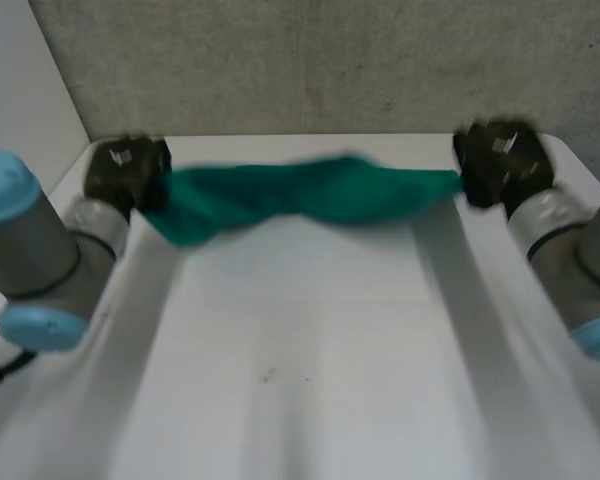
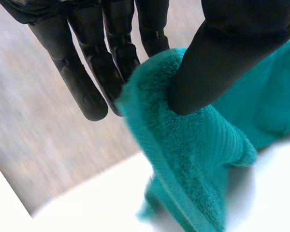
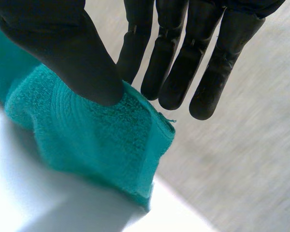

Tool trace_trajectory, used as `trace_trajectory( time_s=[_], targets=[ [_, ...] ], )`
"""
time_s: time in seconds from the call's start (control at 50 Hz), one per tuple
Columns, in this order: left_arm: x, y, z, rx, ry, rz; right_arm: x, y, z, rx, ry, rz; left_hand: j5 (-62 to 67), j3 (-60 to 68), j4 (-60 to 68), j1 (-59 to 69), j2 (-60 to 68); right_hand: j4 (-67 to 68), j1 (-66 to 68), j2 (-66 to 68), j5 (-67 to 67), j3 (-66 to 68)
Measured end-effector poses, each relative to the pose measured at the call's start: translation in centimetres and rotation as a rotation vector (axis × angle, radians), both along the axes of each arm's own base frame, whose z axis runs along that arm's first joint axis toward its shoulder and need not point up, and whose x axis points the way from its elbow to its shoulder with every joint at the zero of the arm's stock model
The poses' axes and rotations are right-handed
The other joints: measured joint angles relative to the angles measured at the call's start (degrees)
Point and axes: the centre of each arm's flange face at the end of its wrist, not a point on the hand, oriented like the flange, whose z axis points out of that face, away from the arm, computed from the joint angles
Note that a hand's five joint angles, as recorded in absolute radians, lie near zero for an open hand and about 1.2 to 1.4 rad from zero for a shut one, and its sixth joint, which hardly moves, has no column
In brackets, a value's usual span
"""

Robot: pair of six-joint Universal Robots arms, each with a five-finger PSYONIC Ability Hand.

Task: Fold the towel.

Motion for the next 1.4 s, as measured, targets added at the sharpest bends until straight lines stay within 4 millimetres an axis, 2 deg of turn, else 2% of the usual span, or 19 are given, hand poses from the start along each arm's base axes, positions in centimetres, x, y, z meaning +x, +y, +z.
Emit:
trace_trajectory(
  time_s=[0.02, 0.04, 0.14, 0.2, 0.26, 0.3, 0.38, 0.4, 0.48, 0.58, 0.68, 0.86, 0.92, 1.0, 1.06, 1.34, 1.36, 1.38, 1.4],
  targets=[
    [0.0, 0.4, -1.6, 0.046, -0.016, -0.007, 0.0, -0.1, -0.9, 0.028, 0.011, 0.001, 0.0, 0.0, 0.0, 0.0, 0.0, 0.0, 0.0, 0.0, 0.0, 0.0],
    [0.2, 1.0, -3.5, 0.108, -0.038, -0.013, 0.0, -0.2, -3.9, 0.129, 0.054, -0.003, 0.0, 0.0, 0.0, 0.0, 0.0, 0.0, 0.0, 0.0, 0.0, 0.0],
    [0.8, 3.1, -6.7, 0.249, -0.095, -0.019, -0.7, 0.2, -7.4, 0.3, 0.146, -0.034, 0.0, 0.0, 0.0, 0.0, 0.0, 0.0, 0.0, 0.0, 0.0, 0.0],
    [1.2, 4.0, -6.7, 0.29, -0.126, -0.017, -1.2, 0.6, -7.0, 0.329, 0.184, -0.046, 0.0, 0.0, 0.0, 0.0, 0.0, 0.0, 0.0, 0.0, 0.0, 0.0],
    [2.2, 5.3, -5.7, 0.341, -0.185, -0.007, -2.2, 1.5, -5.0, 0.339, 0.246, -0.052, 0.0, 0.0, 0.0, 0.0, 0.0, 0.0, 0.0, 0.0, 0.0, 0.0],
    [3.4, 6.5, -4.7, 0.397, -0.257, 0.004, -3.1, 2.9, -2.9, 0.339, 0.326, -0.045, 0.0, 0.0, 0.0, 0.0, 0.0, 0.0, 0.0, 0.0, 0.0, 0.0],
    [5.1, 8.8, -3.8, 0.496, -0.389, -0.002, -4.4, 5.1, -1.1, 0.367, 0.456, -0.02, 0.0, 0.0, 0.0, 0.0, 0.0, 0.0, 0.0, 0.0, 0.0, 0.0],
    [5.8, 10.2, -3.5, 0.552, -0.47, -0.02, -4.8, 5.8, -0.8, 0.381, 0.497, -0.01, 0.0, 0.0, 0.0, 0.0, 0.0, 0.0, 0.0, 0.0, 0.0, 0.0],
    [6.8, 12.6, -3.1, 0.633, -0.612, -0.076, -6.3, 8.8, -0.6, 0.477, 0.685, 0.06, 0.0, 0.0, 0.0, 0.0, 0.0, 0.0, 0.0, 0.0, 0.0, 0.0],
    [6.9, 13.3, -3.0, 0.622, -0.672, -0.107, -6.7, 9.1, -1.5, 0.496, 0.741, 0.088, 0.0, 0.0, 0.01, 0.0, 0.0, 0.0, 0.0, 0.0, 0.01, 0.0],
    [6.3, 11.6, -3.0, 0.518, -0.644, -0.078, -6.4, 7.0, -3.1, 0.471, 0.7, 0.057, 0.0, 0.0, 0.01, 0.0, 0.0, 0.0, 0.0, 0.0, 0.15, 0.0],
    [4.2, 4.4, -3.4, 0.256, -0.527, 0.009, -4.5, 0.1, -5.1, 0.344, 0.489, -0.045, 0.0, 0.0, 0.01, 0.0, 0.0, 0.0, 0.0, 0.0, 0.31, 0.0],
    [3.6, 1.7, -4.3, 0.218, -0.492, 0.046, -3.5, -2.8, -5.2, 0.257, 0.415, -0.074, 0.0, 0.0, 0.01, 0.0, 0.0, 0.0, 0.0, 0.0, 0.39, 0.0],
    [3.4, -0.1, -5.1, 0.208, -0.478, 0.08, -2.9, -4.7, -5.4, 0.199, 0.382, -0.093, 0.0, 0.0, 0.01, 0.0, 0.0, 0.01, 0.0, 0.0, 0.39, 0.0],
    [3.2, -2.4, -6.5, 0.197, -0.469, 0.121, -1.8, -7.3, -6.2, 0.123, 0.354, -0.108, 0.0, 0.0, 0.01, 0.0, 0.0, 0.01, 0.0, 0.0, 0.39, 0.0],
    [1.7, -6.2, -8.9, 0.078, -0.441, 0.139, 1.0, -12.1, -10.9, 0.03, 0.337, -0.102, 0.0, 0.0, 0.01, 0.0, 0.0, 0.01, 0.0, 0.0, 0.39, 0.0],
    [1.5, -6.4, -8.9, 0.06, -0.435, 0.139, 1.1, -12.5, -11.1, 0.014, 0.33, -0.11, -10.44, -10.77, -10.86, -12.3, -12.12, -16.04, -14.44, -16.18, -14.71, -16.13],
    [1.3, -6.4, -8.9, 0.051, -0.432, 0.138, 1.1, -12.6, -11.1, 0.007, 0.326, -0.115, -15.25, -15.55, -15.67, -17.84, -15.73, -24.19, -23.59, -25.81, -22.65, -24.31],
    [1.2, -6.5, -8.9, 0.044, -0.429, 0.136, 1.1, -12.8, -11.2, 0.001, 0.322, -0.122, -27.34, -27.54, -27.95, -31.97, -29.13, -31.32, -30.52, -31.85, -29.73, -31.46]
  ],
)
